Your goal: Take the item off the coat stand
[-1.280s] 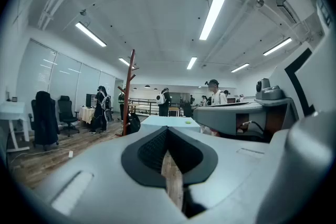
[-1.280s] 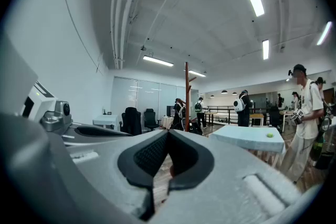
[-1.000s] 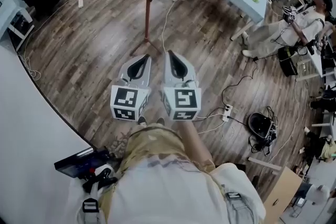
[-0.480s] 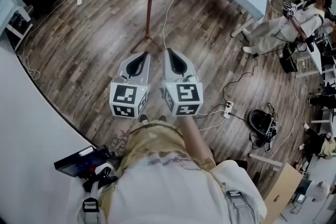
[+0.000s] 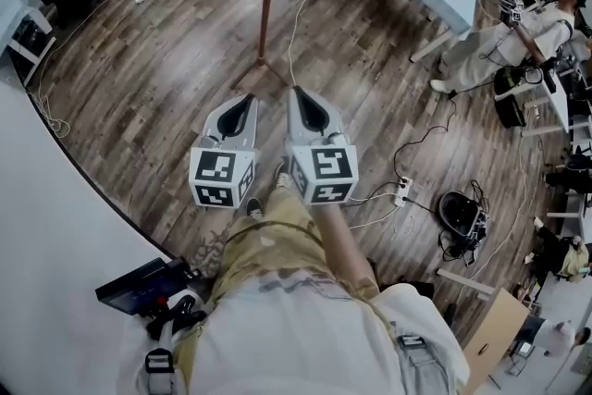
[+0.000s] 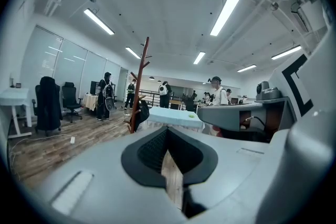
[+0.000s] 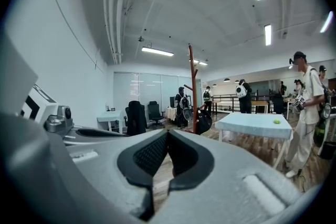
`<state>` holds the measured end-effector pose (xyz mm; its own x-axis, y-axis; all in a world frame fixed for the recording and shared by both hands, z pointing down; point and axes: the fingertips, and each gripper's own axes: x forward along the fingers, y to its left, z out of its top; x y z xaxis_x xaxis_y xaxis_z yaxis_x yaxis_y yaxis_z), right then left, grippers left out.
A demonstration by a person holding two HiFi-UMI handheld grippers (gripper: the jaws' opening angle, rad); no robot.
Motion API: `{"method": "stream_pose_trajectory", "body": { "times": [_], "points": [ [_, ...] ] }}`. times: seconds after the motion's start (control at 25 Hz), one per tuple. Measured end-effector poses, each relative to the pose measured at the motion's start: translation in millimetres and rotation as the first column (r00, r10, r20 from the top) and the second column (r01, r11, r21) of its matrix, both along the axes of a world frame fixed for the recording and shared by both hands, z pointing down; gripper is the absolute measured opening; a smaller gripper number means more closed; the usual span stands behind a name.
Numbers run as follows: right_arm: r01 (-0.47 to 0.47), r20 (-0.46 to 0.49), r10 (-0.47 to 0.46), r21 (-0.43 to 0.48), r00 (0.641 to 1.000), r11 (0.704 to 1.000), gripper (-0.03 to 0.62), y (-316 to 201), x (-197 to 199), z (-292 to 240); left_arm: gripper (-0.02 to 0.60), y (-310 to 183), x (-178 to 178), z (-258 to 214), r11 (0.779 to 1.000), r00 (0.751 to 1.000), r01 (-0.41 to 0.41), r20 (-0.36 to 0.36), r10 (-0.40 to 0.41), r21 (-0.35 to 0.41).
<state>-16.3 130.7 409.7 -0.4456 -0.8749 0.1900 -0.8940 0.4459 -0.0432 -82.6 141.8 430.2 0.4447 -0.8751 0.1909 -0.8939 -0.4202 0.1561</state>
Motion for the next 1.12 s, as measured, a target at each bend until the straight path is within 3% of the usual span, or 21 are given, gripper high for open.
{"method": "stream_pose_trajectory", "body": {
  "times": [0.16, 0.36, 0.56, 0.72, 1.12],
  "points": [
    [0.038, -0.005, -0.039, -0.02, 0.999, 0.999, -0.002, -29.9, 3.3, 7.6, 0.0, -28.6, 9.3, 4.9, 1.0, 1.0, 0.003, 0.008, -0.003, -0.01],
    [0.081, 0.005, -0.081, 0.009, 0.997, 0.997, -0.002, -83.3, 5.9, 0.5, 0.0, -83.3, 15.9, -7.2, 0.999, 0.999, 0.023, 0.032, -0.024, 0.03],
    [0.104, 0.021, -0.105, 0.041, 0.994, 0.994, -0.002, -139.5, 16.9, -15.8, 0.0, -137.1, 27.7, -30.2, 0.991, 0.985, 0.051, 0.158, -0.071, 0.127],
    [0.123, 0.026, -0.124, 0.051, 0.992, 0.991, -0.002, -172.8, 26.7, -27.1, 0.0, -173.7, 45.1, -45.2, 0.991, 0.993, 0.047, 0.101, -0.06, 0.125],
    [0.135, 0.033, -0.134, -0.016, 0.99, 0.991, -0.002, -226.0, 56.4, -2.1, 0.0, -225.6, 69.4, -25.5, 0.997, 0.992, 0.062, 0.103, -0.067, 0.056]
  ]
}}
